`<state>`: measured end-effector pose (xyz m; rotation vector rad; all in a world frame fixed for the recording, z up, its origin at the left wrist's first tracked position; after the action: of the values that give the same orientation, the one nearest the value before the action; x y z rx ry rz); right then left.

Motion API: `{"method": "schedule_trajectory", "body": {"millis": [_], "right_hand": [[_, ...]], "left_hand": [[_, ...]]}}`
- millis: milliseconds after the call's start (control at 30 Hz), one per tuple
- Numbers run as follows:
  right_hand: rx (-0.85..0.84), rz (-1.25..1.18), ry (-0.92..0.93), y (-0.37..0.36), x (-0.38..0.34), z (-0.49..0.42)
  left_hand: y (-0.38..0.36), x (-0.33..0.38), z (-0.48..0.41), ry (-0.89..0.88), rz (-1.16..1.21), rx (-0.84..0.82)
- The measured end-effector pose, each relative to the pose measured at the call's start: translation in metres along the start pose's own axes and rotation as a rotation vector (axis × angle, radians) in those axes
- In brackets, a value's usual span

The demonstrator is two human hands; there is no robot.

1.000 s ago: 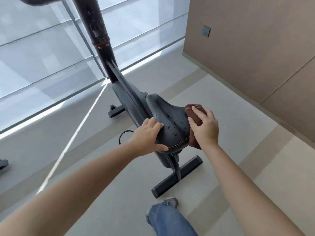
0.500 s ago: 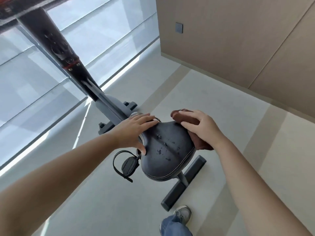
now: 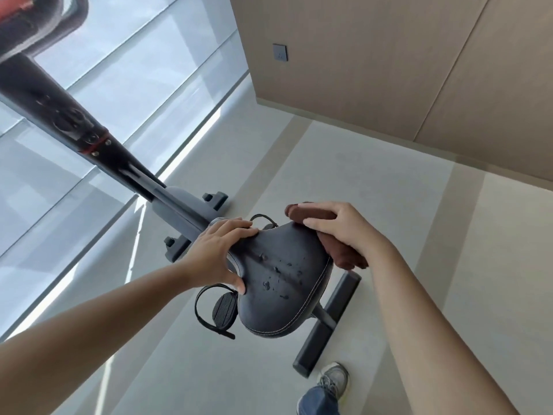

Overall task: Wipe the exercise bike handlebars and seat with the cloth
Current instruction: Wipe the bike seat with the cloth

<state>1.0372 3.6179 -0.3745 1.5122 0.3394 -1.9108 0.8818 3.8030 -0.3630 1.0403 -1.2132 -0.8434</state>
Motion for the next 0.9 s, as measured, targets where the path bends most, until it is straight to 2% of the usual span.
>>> {"method": "schedule_trajectory", "body": {"millis": [33,100,267,333,433,567,633,700,900], "right_hand": [[-0.054,0.002,-0.01,-0.001,-0.003,-0.006],[-0.034,0.001,0.0,-0.004,-0.003,-0.01],[0.414,-0.163,0.101,-0.001,0.033,0.036],[0.505,-0.198,0.119,-0.005,0.043,0.053],[0.447,-0.142,0.11,-0.003,0.038,0.046],[0.081,-0.031,-0.017,0.005,0.009,0.004],[-0.027,0.047,-0.059,-0.001,-0.001,-0.01],[-0.01,0.087,-0.04,-0.008,-0.002,-0.015],[0.339,-0.082,0.014,-0.004,0.014,0.016]], "left_hand": [[-0.001,-0.001,0.0,0.006,0.014,0.005],[0.0,0.0,-0.001,0.01,0.03,0.009],[-0.002,-0.001,0.0,0.01,0.017,-0.003],[-0.002,-0.002,-0.001,0.009,0.028,0.001],[-0.002,-0.002,-0.001,0.013,0.055,0.012],[-0.002,-0.003,-0.002,0.015,0.082,0.02],[-0.001,-0.002,-0.002,0.009,0.088,0.027],[-0.001,-0.001,-0.001,-0.007,0.09,0.042],[-0.003,-0.005,-0.003,-0.043,0.077,0.067]]}}
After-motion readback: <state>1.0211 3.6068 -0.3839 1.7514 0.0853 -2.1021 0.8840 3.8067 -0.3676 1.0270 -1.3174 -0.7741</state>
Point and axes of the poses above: each hand's wrist, its own z-axis away from the middle knuckle, its own y-axis out of the back of the hand, x = y × z, the point moved 4 cm from there along -z, towards the middle knuckle, and after that the axes turned 15 degrees about x, right-handed, at the moved point
